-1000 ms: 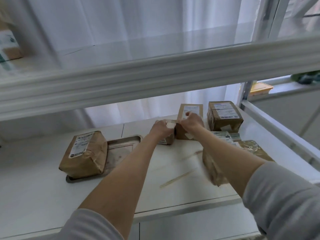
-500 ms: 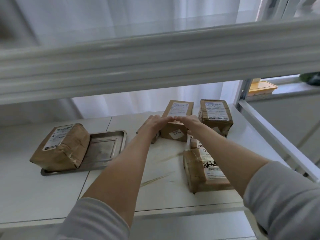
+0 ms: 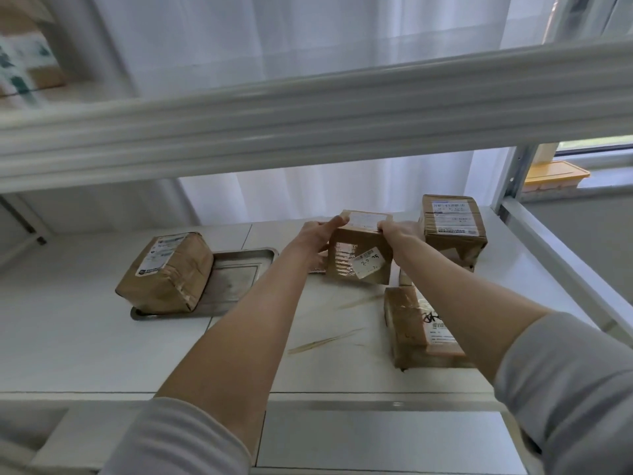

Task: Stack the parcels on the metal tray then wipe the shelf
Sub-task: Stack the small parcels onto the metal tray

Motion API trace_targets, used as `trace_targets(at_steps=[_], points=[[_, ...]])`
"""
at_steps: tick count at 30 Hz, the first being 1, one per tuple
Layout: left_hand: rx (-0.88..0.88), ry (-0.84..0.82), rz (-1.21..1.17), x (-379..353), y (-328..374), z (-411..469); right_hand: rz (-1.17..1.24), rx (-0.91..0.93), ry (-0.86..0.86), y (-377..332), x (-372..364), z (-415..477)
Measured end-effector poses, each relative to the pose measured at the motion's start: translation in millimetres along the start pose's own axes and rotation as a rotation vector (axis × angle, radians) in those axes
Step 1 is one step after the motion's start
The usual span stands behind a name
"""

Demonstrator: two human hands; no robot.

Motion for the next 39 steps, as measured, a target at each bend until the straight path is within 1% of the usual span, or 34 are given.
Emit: trace_targets(at_steps=[5, 8, 12, 18, 23, 28, 31, 35, 39], points=[[-0.012, -0.033, -0.143, 11.5, 7.8, -13.1, -0.006, 0.101, 0.105, -19.5, -1.7, -22.3], [-0.042, -0.034, -0.199, 23.6, 14.7, -18.6, -0.021, 0.192, 0.125, -34.7, -6.6, -40.2], [-0.076, -0.014, -0.232, 47.6, 17.9, -25.8, 0.024, 0.288, 0.078, -49.5, -26.0, -55.7], [-0.006, 0.055, -0.245, 97.4, 3.8, -33.8, 0.089, 0.237, -0.044, -49.3, -64.4, -68.2], [0.009, 0.096, -0.081, 132.0, -6.0, -47.7, 0.145, 0.148, -0.195, -34.4, -100.5, -77.0], [-0.002, 0.118, -0.111, 153.9, -19.0, -51.1, 0.167, 0.138, -0.270, -25.0, -121.7, -79.7], [0.005, 0.100, -0.063, 160.4, -25.0, -52.1, 0.118, 0.130, -0.310, -24.0, -129.3, -79.0], [-0.069, 0.145, 0.065, 162.3, -25.1, -54.9, 0.100, 0.097, -0.407, -22.3, -141.4, -87.0], [-0.102, 0.256, 0.319, 161.8, -21.5, -57.6, 0.011, 0.081, -0.475, -22.4, -151.6, -93.3]])
Point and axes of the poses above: each hand's wrist, its own z-axis towards the middle knuckle, its own x-axis out of the back of the hand, y = z × x, the point moved 2 cm from there along z, towards the middle knuckle, and after that the axes turned 4 degrees about -y, right-handed, at the moved point
